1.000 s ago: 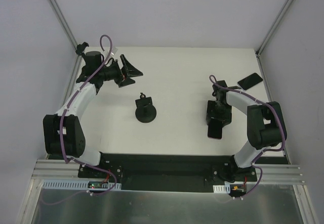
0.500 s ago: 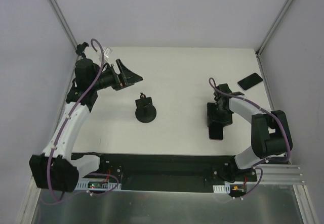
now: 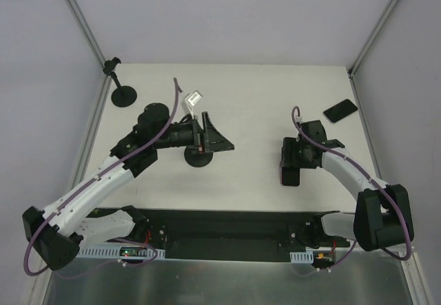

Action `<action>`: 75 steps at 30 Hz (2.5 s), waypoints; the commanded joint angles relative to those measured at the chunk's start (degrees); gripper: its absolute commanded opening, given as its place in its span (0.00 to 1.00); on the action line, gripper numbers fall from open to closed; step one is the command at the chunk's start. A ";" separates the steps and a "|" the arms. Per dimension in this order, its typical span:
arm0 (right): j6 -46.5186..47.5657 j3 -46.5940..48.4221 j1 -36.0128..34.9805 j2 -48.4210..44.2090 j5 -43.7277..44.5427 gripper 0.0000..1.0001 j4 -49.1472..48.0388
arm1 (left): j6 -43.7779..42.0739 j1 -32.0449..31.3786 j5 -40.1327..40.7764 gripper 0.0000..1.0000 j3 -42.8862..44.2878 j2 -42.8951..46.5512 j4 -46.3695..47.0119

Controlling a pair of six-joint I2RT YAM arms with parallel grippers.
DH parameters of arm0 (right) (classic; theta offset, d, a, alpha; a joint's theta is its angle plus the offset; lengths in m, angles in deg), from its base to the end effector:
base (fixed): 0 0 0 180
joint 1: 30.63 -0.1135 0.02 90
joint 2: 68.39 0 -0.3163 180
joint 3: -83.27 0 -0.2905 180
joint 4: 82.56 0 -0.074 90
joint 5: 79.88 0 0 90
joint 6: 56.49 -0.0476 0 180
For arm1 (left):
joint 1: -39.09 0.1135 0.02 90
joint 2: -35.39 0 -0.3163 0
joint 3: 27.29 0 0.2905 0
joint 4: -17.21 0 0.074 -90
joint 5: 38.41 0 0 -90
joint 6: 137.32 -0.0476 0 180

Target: Place the phone on the phone stand

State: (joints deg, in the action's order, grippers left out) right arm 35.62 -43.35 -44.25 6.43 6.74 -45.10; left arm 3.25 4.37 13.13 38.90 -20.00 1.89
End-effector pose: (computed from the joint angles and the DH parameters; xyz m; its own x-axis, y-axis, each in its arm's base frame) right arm 0.2621 0.0664 0.2085 -0.8219 -0.2370 -0.5180 -0.2951 0.9549 0.0314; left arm 0.1776 -0.1591 0.4195 -0.7793 -0.1958 -0.5953 0.5569 0.2192 -0.8011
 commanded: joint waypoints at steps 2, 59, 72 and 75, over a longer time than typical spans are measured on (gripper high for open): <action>-1.93 -3.73 -0.26 -11.34 -4.69 0.01 -8.29 | -3.27 -10.26 17.78 0.82 6.38 -9.89 0.50; -12.56 3.82 -20.47 -33.25 -24.22 0.96 -5.14 | -19.01 -19.77 37.30 0.00 21.33 -12.13 -23.40; -12.66 17.59 -34.09 -10.72 3.01 0.84 -5.77 | -20.69 -19.77 51.80 0.00 17.19 15.66 -42.88; -11.52 24.28 -38.48 -1.92 8.90 0.61 -6.81 | -18.49 -19.77 55.67 0.00 17.11 19.18 -49.48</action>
State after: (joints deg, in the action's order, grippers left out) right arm 23.62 -27.05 -78.85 -3.75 4.23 -49.36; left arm -16.82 -15.30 61.43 55.57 -4.20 -38.65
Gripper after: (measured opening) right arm 0.691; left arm 0.058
